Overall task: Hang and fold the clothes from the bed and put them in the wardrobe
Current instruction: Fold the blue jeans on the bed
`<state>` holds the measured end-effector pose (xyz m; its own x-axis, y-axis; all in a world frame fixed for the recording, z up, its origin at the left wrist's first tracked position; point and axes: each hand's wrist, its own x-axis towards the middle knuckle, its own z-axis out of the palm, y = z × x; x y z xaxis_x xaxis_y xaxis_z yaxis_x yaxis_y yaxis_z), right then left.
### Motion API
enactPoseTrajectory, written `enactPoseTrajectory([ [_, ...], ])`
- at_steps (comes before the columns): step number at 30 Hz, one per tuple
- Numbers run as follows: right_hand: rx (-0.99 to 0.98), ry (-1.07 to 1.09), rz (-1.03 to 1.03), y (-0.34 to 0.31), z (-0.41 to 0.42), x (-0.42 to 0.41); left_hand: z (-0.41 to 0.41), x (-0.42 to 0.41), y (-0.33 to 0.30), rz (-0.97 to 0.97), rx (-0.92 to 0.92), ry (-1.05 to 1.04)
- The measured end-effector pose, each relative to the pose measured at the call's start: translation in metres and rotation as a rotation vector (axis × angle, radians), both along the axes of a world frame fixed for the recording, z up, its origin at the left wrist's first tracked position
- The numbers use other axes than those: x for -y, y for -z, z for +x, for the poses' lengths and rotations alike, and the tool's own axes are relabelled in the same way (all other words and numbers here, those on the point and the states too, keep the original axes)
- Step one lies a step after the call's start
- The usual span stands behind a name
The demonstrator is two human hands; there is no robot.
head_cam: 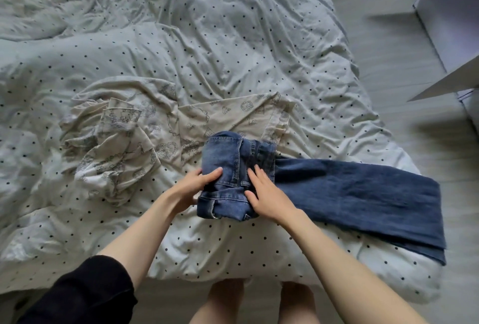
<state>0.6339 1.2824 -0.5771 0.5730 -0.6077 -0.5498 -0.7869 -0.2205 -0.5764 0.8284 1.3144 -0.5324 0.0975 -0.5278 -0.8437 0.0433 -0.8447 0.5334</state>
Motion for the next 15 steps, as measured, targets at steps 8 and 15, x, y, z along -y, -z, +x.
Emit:
enactPoseTrajectory([
  [8,0.122,-0.031,0.018,-0.001,-0.029,0.003,-0.03,0.003,-0.019,-0.084,0.176,0.116],
  [15,0.429,0.555,0.015,-0.03,-0.047,-0.009,-0.061,0.013,-0.033,-0.213,0.597,0.067],
])
